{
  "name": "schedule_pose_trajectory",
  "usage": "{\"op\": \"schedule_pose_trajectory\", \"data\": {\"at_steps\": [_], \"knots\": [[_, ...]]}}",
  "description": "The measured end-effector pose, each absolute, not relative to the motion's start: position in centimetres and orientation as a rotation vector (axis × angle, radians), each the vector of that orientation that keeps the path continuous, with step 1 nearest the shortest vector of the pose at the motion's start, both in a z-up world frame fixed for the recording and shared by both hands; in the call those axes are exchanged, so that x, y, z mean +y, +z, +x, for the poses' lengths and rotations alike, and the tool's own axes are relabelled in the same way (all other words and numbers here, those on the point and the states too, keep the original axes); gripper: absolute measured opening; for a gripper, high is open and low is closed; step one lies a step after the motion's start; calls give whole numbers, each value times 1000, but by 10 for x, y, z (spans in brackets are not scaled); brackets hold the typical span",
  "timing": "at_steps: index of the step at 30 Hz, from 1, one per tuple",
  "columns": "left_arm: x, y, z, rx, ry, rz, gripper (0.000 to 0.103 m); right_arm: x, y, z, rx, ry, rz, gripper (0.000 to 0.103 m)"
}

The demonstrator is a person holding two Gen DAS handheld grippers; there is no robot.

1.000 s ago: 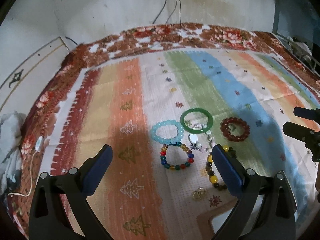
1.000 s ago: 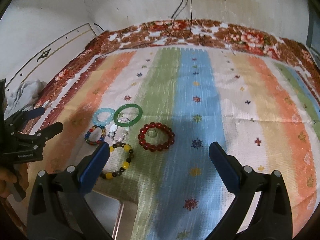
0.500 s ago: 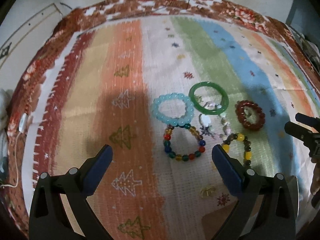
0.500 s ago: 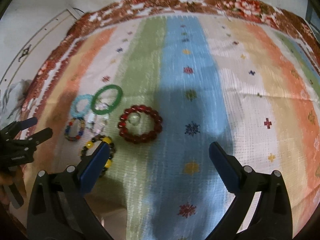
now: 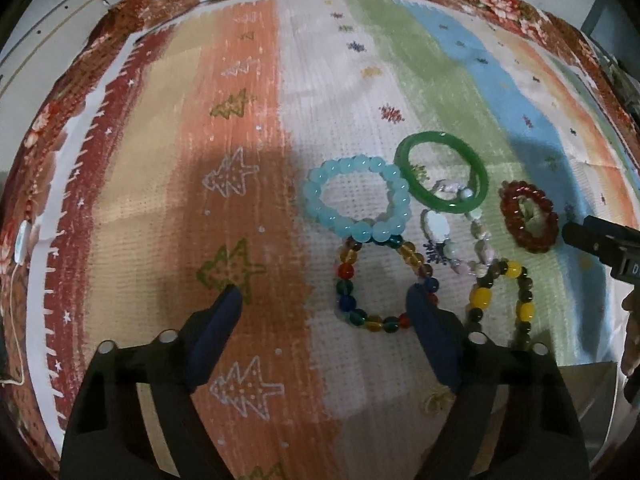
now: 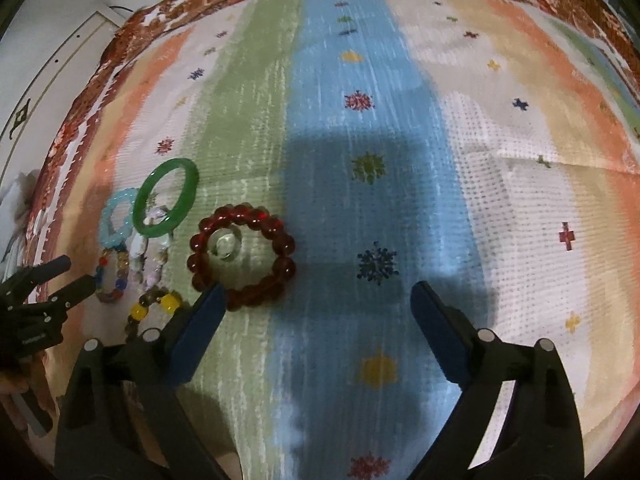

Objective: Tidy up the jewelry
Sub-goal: 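Grasp the dark red beaded bracelet with the right tool while the left grasps the multicolour bracelet, then lift both held bracelets and carry them toward the silver tin box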

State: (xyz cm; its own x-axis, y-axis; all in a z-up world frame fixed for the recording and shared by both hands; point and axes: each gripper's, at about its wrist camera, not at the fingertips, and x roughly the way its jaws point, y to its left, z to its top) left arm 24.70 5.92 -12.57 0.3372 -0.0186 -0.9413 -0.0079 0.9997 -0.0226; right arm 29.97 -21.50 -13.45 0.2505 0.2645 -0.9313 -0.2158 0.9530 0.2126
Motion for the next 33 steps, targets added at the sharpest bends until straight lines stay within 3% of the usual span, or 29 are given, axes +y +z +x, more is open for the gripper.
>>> {"op": "schedule_pose_trajectory", "data": {"at_steps": [8,11,14,15,16,18,19,33], "knots": [[56,-141,255,1249,-8,35,73,-206,-142,307,1278,300,-16,86],[52,-142,256,1242,-25,60,64,-203,-142,308,1269,280,-62,74],[42,-141,254,1246,-79,82,36,-202,-143,307,1269,297,-72,67],[40,-141,254,1253,-99,78,16,-200,-143,307,1270,303,-76,57],[38,-140,254,1263,-118,69,9,-199,-142,306,1271,314,-78,40],[38,-140,254,1262,-123,75,9,-196,-142,304,1282,355,-69,17],[40,-139,254,1261,-130,65,9,-196,-141,303,1277,362,-73,15],[40,-95,231,1190,-214,-54,9,-205,-97,282,1195,411,-5,15]]}}
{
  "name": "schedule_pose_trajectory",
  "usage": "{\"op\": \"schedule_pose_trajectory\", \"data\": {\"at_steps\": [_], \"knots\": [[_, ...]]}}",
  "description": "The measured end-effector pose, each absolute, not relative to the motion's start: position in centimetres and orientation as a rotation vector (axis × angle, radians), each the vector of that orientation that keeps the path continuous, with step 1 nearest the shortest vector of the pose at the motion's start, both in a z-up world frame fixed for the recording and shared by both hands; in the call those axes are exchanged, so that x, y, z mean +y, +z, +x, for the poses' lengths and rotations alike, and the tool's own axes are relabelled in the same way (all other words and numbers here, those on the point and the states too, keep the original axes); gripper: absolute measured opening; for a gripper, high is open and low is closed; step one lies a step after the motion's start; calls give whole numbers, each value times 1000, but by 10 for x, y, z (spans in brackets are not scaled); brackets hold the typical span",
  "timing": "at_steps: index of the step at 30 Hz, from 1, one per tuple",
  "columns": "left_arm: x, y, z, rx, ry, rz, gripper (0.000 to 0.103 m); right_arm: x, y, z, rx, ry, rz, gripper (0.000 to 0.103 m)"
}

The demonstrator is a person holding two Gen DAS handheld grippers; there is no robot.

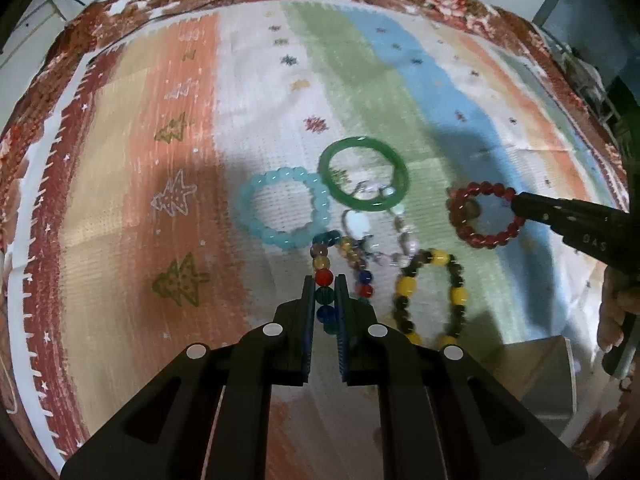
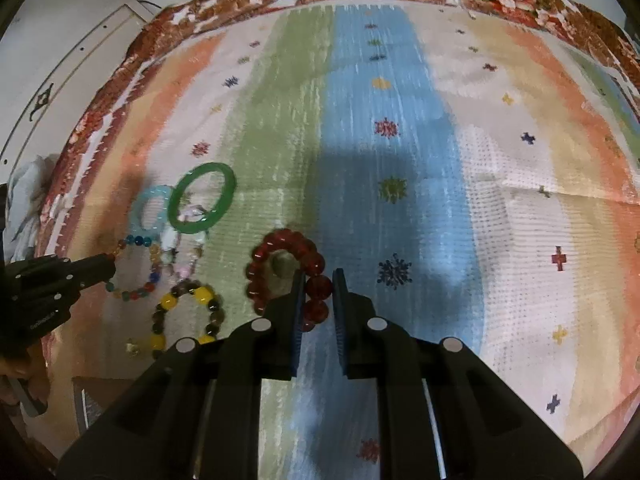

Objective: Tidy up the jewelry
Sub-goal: 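Lift both held bracelets and carry them toward the silver tin box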

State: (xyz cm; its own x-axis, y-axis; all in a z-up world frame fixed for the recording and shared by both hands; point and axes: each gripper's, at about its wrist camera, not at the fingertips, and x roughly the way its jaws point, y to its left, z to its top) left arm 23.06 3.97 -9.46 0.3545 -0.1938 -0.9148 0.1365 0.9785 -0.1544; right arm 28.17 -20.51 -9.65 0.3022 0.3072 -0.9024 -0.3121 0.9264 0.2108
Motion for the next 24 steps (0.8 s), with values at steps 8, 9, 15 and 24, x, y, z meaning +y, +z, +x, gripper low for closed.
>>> {"op": "schedule_pose_trajectory", "data": {"at_steps": [8,9,15,24], "knots": [[31,-68,221,1132,-248,-67,9,-196,-69,261,1134,450,-32,15],[31,-66,219,1127,-251,-67,9,-196,-65,259,1128,450,-31,15],[28,-50,204,1093,-267,-76,9,-197,-45,240,1081,459,-35,15],[19,-16,175,1012,-308,-78,9,-196,-6,203,986,487,-49,15]]}}
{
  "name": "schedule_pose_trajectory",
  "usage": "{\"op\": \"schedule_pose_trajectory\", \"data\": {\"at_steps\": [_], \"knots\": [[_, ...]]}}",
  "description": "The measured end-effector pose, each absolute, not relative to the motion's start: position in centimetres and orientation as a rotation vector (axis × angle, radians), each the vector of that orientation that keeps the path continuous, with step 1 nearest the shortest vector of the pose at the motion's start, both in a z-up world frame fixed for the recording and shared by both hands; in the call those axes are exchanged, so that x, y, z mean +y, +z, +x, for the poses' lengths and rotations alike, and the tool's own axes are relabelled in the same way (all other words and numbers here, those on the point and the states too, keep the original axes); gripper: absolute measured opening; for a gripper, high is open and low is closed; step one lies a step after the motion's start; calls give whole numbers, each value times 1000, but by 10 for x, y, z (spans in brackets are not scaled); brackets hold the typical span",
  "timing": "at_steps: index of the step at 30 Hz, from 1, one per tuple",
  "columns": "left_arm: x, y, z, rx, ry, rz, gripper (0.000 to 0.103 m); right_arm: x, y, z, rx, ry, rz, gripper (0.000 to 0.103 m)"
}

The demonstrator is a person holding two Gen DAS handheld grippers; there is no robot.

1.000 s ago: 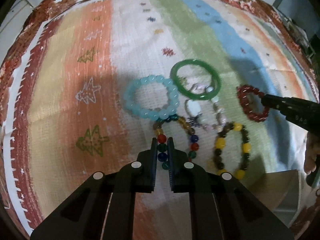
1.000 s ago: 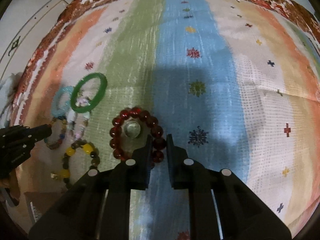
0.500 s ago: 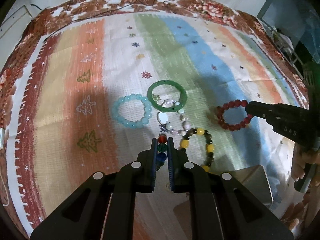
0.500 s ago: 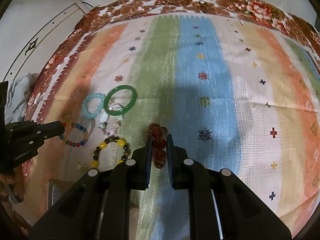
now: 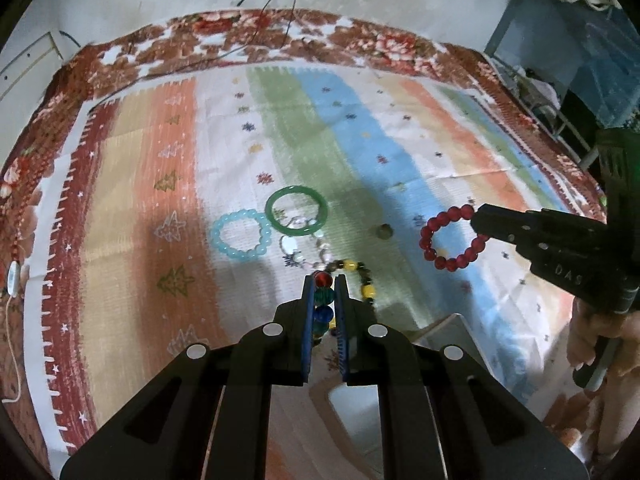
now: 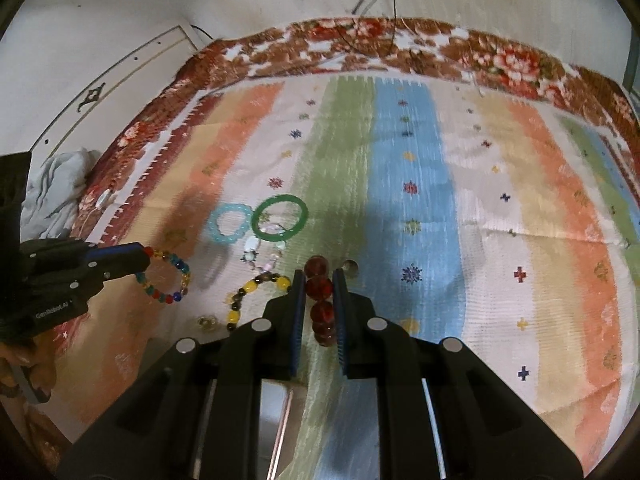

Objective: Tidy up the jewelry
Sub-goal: 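Lift both held bracelets and carry them toward the silver tin box, then lower both bracelets into the tin box and open both tools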

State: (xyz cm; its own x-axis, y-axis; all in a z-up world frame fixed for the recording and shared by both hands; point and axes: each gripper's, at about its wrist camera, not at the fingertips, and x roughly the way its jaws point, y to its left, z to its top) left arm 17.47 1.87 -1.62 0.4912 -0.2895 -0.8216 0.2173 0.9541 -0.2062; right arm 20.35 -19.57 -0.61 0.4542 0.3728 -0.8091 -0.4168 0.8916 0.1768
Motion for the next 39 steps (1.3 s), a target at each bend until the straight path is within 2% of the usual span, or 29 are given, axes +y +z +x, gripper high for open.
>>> {"op": "schedule_pose_trajectory", "data": {"at_steps": [13,28,29,30,31,36,39], "knots": [[6,10,117,927,-386,-88,9,-192,21,134,938,605,-11,15],[-10,-10,83,982,-439,-104,10,-197,4,100,990,644,17,16],[-8,-12,83,983,-437,-120,14,-198,3,100,994,643,29,17],[-6,-13,84,986,-429,-130,35,-200,3,102,994,639,35,34],[-5,-13,84,984,-415,-125,49,-202,4,102,985,636,38,49],[-3,-14,86,986,-399,-121,50,-205,3,105,984,615,33,58],[-4,-14,87,990,-405,-115,50,-204,1,105,990,621,30,58]]}}
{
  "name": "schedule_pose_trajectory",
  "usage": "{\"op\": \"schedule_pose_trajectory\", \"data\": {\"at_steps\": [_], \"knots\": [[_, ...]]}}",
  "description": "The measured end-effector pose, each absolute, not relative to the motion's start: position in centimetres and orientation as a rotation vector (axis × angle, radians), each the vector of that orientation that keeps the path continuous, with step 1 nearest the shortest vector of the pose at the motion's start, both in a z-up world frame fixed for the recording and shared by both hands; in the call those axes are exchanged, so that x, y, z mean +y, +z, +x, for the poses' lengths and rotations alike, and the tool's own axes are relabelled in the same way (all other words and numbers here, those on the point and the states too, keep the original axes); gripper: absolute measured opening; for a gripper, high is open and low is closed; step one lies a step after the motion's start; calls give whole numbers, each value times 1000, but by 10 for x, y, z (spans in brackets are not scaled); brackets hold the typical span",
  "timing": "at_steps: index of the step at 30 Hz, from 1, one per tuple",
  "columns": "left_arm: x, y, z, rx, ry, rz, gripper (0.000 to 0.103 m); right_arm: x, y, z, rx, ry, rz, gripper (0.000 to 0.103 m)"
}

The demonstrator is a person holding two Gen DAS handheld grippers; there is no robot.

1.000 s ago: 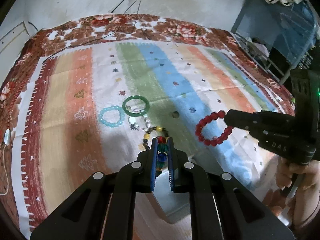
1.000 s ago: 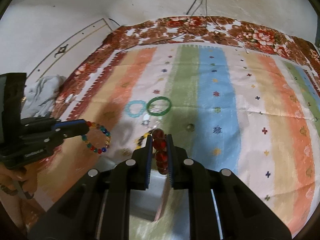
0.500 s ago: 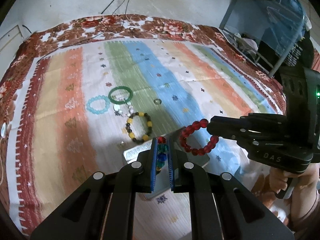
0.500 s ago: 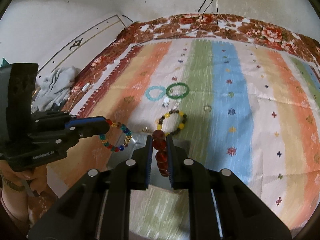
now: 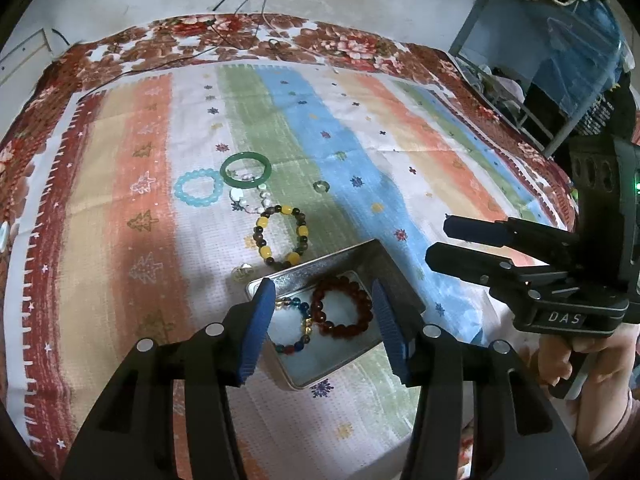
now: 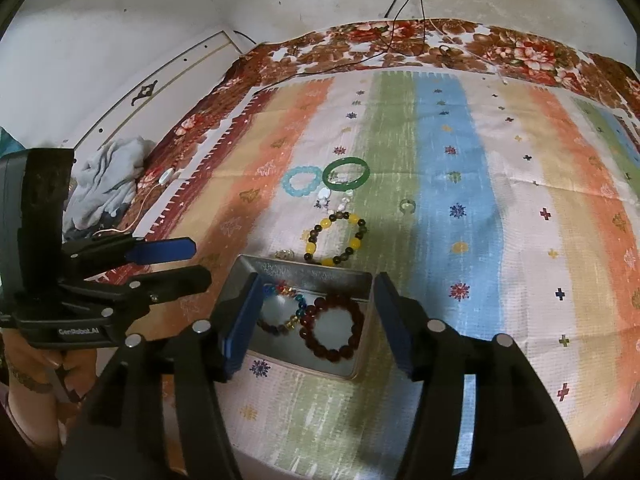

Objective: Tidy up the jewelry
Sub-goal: 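Lower both bracelets into the tin box and open both tools, then withdraw both tools from the box and move toward the remaining bracelets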

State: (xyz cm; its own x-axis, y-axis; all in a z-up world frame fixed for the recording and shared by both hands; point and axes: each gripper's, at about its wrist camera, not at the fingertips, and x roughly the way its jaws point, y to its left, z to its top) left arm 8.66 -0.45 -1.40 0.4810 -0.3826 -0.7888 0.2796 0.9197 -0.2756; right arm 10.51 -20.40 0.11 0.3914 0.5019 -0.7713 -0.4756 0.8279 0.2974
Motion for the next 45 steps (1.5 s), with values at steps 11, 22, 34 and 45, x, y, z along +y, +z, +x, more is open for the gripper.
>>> {"op": "schedule_pose_trajectory", "data": {"at_steps": [11,22,34,45], "knots": [[0,-18,98,1007,-384,-105,50,-200,-5,113,1004,626,16,58],[6,-20,123,1015,-335,-62,51,-196,-10,134,1016,621,-5,58],[18,-32,148,1052,-272,-20,54,-184,-27,161,1062,600,-51,58],[21,-33,173,1054,-248,0,56,-171,-44,181,1093,591,-89,58]]}}
